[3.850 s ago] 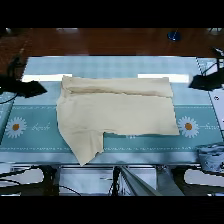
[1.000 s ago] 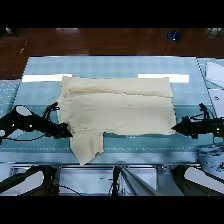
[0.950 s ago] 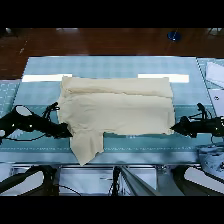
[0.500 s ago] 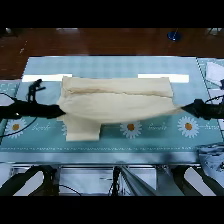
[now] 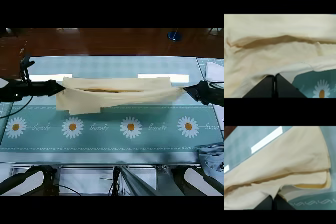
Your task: Fold the shirts.
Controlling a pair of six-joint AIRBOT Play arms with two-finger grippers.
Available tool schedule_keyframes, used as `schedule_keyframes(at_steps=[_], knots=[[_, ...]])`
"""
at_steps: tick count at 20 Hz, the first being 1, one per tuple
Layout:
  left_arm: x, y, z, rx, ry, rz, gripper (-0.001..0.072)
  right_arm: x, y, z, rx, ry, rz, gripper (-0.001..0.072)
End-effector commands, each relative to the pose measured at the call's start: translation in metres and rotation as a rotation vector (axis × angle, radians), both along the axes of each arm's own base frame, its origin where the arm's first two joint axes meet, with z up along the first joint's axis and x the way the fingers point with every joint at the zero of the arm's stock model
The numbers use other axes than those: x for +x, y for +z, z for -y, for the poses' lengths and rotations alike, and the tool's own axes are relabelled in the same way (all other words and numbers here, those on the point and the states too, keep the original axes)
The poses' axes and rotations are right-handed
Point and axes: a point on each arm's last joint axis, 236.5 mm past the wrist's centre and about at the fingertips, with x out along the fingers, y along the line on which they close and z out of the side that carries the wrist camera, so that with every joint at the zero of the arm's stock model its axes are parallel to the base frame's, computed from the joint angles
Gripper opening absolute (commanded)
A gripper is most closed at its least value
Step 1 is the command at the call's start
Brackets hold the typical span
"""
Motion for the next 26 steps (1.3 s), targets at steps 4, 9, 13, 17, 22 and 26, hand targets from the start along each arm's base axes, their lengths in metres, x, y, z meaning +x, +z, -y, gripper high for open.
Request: schedule_keyframes(at_steps=[4, 9, 13, 17, 22, 26], knots=[[0.079, 0.008, -0.012, 0.017, -0.019, 0.087, 0.0027, 0.084, -0.021, -0.009, -0.089, 0.012, 0.026, 0.0015], [0.116, -0.015, -0.012, 0.014, -0.033, 0.072, 0.0028, 0.118, -0.055, -0.012, -0.118, 0.029, -0.024, 0.0015], [0.118, -0.055, -0.012, 0.001, -0.032, -0.004, 0.0028, 0.123, -0.084, -0.01, -0.124, 0.012, -0.064, 0.0015], [0.119, -0.079, -0.014, 0.0, -0.02, -0.041, 0.0028, 0.123, -0.103, -0.012, -0.123, 0.013, -0.094, 0.0015], [0.135, -0.081, -0.026, 0.059, 0.008, 0.031, 0.0029, 0.131, -0.106, 0.002, -0.163, -0.038, -0.075, 0.0015], [0.139, -0.081, -0.029, 0.067, 0.022, 0.041, 0.0083, 0.126, -0.11, 0.003, -0.194, -0.01, -0.087, 0.0126]])
